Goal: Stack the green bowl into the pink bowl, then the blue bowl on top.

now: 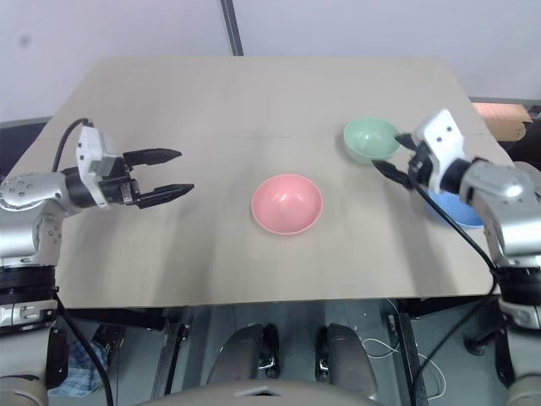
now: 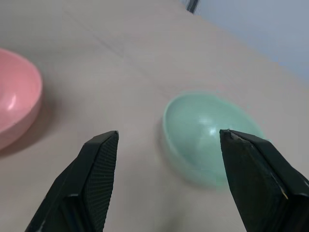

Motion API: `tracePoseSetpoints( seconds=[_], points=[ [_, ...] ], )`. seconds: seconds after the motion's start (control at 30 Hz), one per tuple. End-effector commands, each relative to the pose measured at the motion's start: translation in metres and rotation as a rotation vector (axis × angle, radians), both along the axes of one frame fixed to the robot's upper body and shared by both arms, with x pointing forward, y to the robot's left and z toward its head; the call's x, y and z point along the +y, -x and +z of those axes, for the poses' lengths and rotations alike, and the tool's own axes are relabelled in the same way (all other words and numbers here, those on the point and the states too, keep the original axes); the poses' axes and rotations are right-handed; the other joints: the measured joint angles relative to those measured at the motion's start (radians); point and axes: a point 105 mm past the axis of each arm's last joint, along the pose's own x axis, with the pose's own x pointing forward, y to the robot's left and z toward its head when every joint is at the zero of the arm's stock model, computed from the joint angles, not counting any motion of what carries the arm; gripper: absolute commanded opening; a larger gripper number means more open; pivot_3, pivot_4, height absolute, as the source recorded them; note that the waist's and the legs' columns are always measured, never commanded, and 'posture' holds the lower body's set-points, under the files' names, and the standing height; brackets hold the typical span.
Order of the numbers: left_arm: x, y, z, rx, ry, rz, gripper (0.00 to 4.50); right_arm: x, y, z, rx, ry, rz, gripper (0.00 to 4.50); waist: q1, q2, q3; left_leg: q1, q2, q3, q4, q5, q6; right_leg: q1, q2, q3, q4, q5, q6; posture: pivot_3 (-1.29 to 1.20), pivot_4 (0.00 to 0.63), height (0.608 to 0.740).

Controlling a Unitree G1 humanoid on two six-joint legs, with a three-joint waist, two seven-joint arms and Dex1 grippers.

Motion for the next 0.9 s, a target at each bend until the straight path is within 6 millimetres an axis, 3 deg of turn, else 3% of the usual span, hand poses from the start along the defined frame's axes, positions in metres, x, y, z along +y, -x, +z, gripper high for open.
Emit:
tracePoseSetpoints(
  seconds=[0.03, 0.17, 0.3, 0.43, 0.53, 0.73, 0.9],
  points=[
    [0.007, 0.007, 0.012, -0.033, 0.019, 0.008, 4.01, 0.01, -0.019, 0.0, 0.003, 0.102, -0.001, 3.65, 0.001, 0.0, 0.0, 0.0, 0.0, 0.0, 0.0, 0.0, 0.0, 0.0, 0.0, 0.0, 0.0, 0.0, 0.0, 0.0, 0.15, 0.74],
    [0.004, 0.014, 0.007, -0.004, 0.025, -0.016, 4.01, 0.016, -0.04, -0.021, 0.093, 0.253, 0.006, 3.65, 0.004, 0.0, 0.0, -0.001, -0.001, 0.001, 0.0, 0.0, 0.0, -0.001, -0.001, 0.0, -0.001, 0.0, 0.0, 0.0, 0.15, 0.74],
    [-0.001, 0.018, 0.005, 0.009, 0.027, -0.035, 4.01, 0.008, -0.061, -0.05, 0.202, 0.401, -0.05, 3.65, 0.001, 0.0, 0.0, -0.002, -0.001, 0.001, 0.0, 0.0, 0.0, -0.001, -0.002, 0.0, -0.001, 0.0, 0.0, 0.0, 0.15, 0.74],
    [-0.006, 0.022, 0.007, 0.008, 0.032, -0.055, 4.01, 0.006, -0.077, -0.062, 0.231, 0.46, -0.081, 3.65, -0.001, 0.002, 0.001, -0.002, -0.001, 0.002, 0.0, 0.0, 0.0, -0.002, -0.002, 0.0, 0.0, 0.001, -0.001, 0.0, 0.15, 0.74],
    [-0.008, 0.026, 0.007, 0.016, 0.019, -0.064, 4.05, 0.012, -0.082, -0.063, 0.235, 0.466, -0.064, 2.88, -0.005, 0.002, 0.002, -0.002, -0.001, 0.002, 0.0, 0.0, 0.0, -0.002, -0.002, 0.001, 0.0, 0.002, -0.004, 0.0, 0.15, 0.74],
    [-0.01, 0.031, 0.002, 0.043, -0.005, -0.068, 4.05, 0.029, -0.085, -0.063, 0.218, 0.46, -0.014, 0.13, -0.015, 0.003, 0.002, -0.002, -0.001, 0.003, 0.0, 0.0, -0.001, -0.002, -0.002, 0.001, 0.0, 0.003, -0.004, 0.0, 0.15, 0.74],
    [-0.012, 0.031, 0.002, 0.046, 0.0, -0.069, 4.05, 0.038, -0.085, -0.055, 0.182, 0.445, 0.013, 0.03, -0.019, 0.004, 0.003, -0.001, -0.001, 0.002, 0.0, 0.0, -0.001, -0.001, -0.002, 0.001, 0.0, 0.003, -0.004, 0.0, 0.15, 0.74]
  ],
)
